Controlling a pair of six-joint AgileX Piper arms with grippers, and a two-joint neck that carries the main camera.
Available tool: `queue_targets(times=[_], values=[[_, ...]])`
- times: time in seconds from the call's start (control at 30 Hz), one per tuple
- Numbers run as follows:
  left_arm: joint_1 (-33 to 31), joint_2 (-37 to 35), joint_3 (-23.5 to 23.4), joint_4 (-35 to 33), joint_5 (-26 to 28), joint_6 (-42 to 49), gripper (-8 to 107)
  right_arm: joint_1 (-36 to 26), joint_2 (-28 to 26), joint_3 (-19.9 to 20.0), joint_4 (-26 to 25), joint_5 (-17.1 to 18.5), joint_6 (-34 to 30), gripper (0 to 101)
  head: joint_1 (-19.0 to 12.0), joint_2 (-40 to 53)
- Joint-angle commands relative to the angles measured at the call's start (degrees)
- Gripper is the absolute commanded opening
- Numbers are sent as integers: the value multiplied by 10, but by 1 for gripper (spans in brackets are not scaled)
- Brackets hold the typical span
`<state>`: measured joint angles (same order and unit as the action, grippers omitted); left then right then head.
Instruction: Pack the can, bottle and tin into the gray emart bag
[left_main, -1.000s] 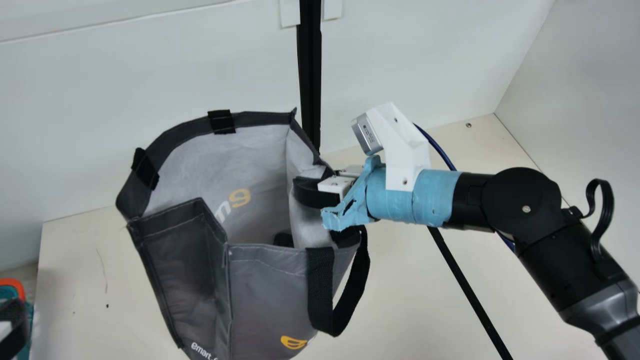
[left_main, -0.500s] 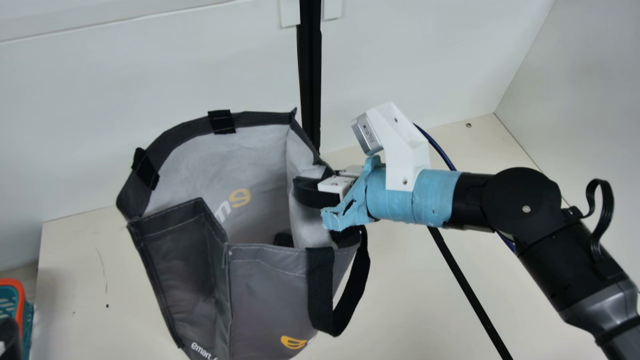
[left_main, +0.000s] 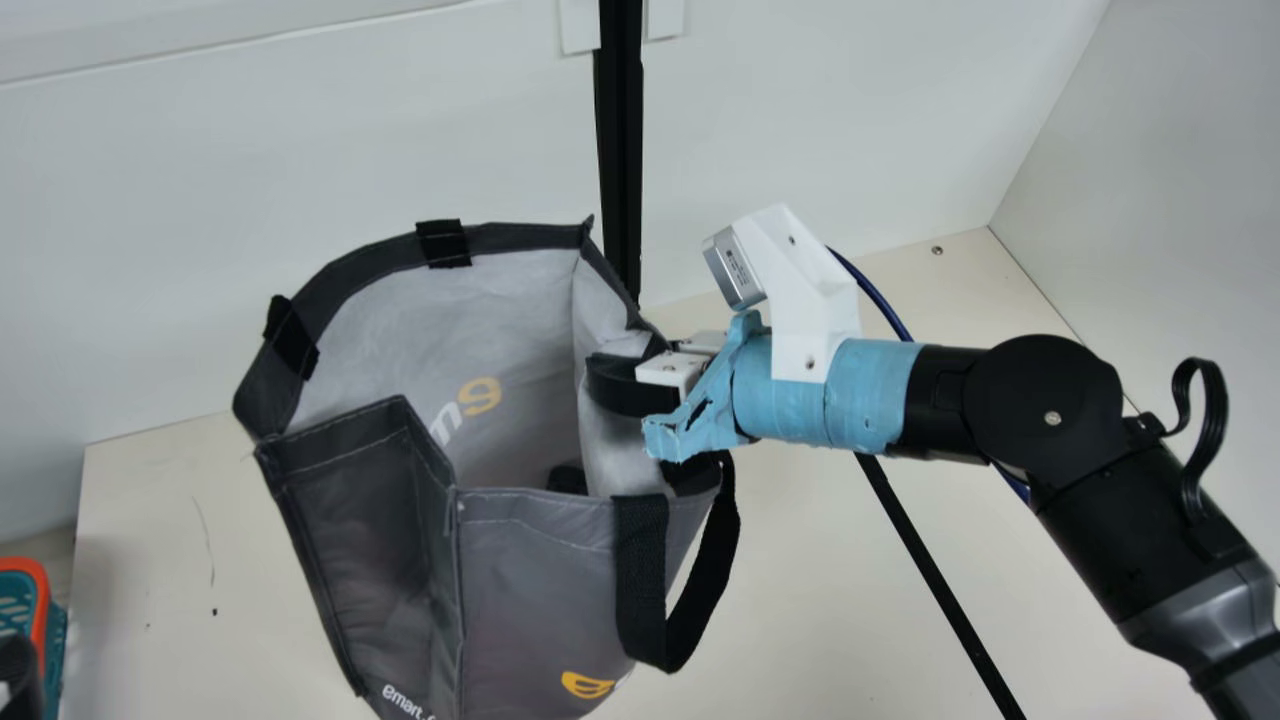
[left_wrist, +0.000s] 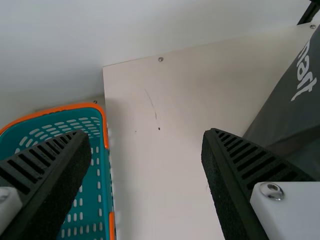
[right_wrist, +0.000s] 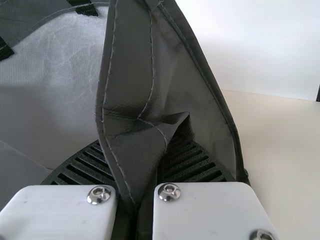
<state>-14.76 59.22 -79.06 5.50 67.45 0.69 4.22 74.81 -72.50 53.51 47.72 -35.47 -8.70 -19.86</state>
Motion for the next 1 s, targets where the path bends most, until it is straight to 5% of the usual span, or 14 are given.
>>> queue_targets(times=[0.0, 0.97], values=[[0, 0, 0, 0, 0, 0, 90, 3, 0, -4, -5, 0, 7, 0, -13, -1], [0, 0, 0, 0, 0, 0, 90, -67, 12, -73, -143, 13, 48, 0, -13, -1]])
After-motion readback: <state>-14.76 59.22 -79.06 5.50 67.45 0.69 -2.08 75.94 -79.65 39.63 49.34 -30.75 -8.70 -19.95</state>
